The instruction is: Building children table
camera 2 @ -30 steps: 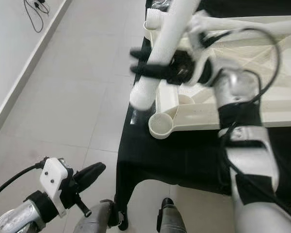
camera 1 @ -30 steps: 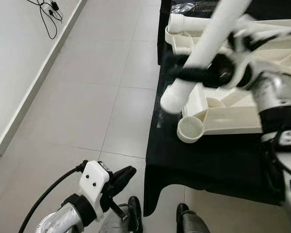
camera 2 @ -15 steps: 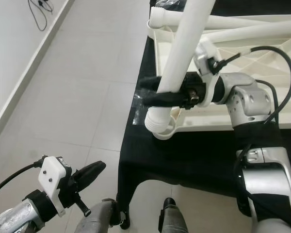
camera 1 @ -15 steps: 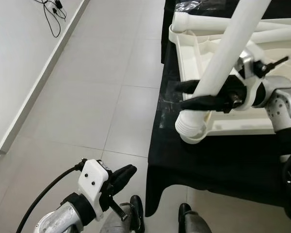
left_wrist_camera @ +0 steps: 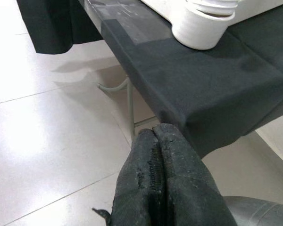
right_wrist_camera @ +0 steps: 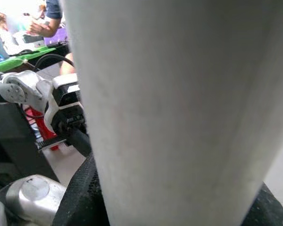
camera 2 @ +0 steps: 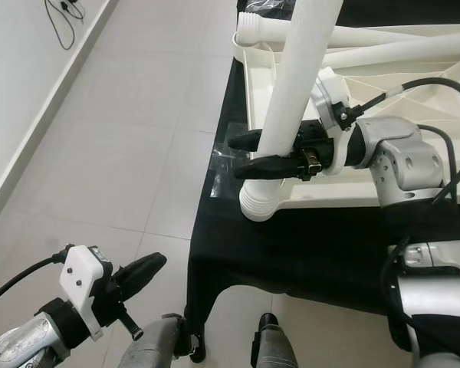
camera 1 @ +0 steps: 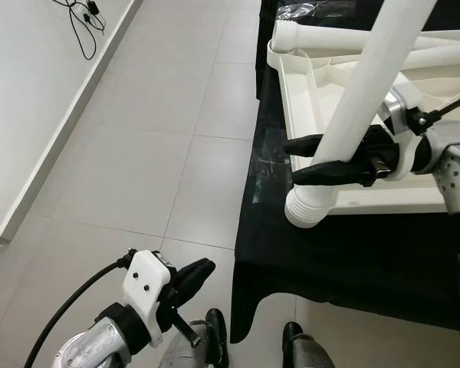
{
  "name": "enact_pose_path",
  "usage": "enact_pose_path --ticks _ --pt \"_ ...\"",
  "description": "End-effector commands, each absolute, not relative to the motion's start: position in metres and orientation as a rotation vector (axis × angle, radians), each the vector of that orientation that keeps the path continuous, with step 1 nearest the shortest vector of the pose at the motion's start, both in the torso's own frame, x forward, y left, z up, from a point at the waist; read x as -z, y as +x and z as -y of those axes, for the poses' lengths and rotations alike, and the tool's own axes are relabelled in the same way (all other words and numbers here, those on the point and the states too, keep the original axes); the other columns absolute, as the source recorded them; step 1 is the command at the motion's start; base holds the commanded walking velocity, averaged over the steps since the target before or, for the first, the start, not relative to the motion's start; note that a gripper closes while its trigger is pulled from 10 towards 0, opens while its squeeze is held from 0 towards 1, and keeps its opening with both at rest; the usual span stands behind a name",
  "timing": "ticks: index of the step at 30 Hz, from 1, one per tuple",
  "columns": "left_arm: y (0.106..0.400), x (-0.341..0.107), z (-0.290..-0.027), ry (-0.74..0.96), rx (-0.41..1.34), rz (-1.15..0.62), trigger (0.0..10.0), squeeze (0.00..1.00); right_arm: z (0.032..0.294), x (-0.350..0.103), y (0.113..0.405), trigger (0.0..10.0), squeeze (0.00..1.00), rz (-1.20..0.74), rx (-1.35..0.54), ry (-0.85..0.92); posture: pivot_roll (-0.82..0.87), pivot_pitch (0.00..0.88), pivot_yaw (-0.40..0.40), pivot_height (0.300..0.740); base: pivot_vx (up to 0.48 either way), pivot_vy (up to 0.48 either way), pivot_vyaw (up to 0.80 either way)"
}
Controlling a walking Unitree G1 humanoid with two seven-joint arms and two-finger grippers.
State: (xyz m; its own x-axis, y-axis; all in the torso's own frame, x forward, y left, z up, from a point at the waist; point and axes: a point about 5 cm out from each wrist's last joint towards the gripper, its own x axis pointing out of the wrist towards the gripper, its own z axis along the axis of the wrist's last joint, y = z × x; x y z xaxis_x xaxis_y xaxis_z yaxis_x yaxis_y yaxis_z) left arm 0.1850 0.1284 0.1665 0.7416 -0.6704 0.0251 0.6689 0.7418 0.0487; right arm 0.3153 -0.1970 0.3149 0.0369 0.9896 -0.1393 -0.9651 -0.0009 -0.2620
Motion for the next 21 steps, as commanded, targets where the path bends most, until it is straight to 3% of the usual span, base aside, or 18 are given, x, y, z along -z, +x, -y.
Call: enact_pose_path --ticks 1,21 --pt "0.182 -0.161 -0.131 0.047 0.739 0.002 10.0 0.00 0.199 -0.295 0.320 10.0 0.00 0.002 -1.470 -0.370 0.05 0.397 0.112 0.740 0.000 0.000 0.00" --pt "0.185 -0.162 -0.130 0.049 0.735 0.009 10.0 0.00 0.181 -0.284 0.311 10.0 0.00 -0.017 -1.434 -0.577 0.04 0.394 0.110 0.740 0.000 0.000 0.00"
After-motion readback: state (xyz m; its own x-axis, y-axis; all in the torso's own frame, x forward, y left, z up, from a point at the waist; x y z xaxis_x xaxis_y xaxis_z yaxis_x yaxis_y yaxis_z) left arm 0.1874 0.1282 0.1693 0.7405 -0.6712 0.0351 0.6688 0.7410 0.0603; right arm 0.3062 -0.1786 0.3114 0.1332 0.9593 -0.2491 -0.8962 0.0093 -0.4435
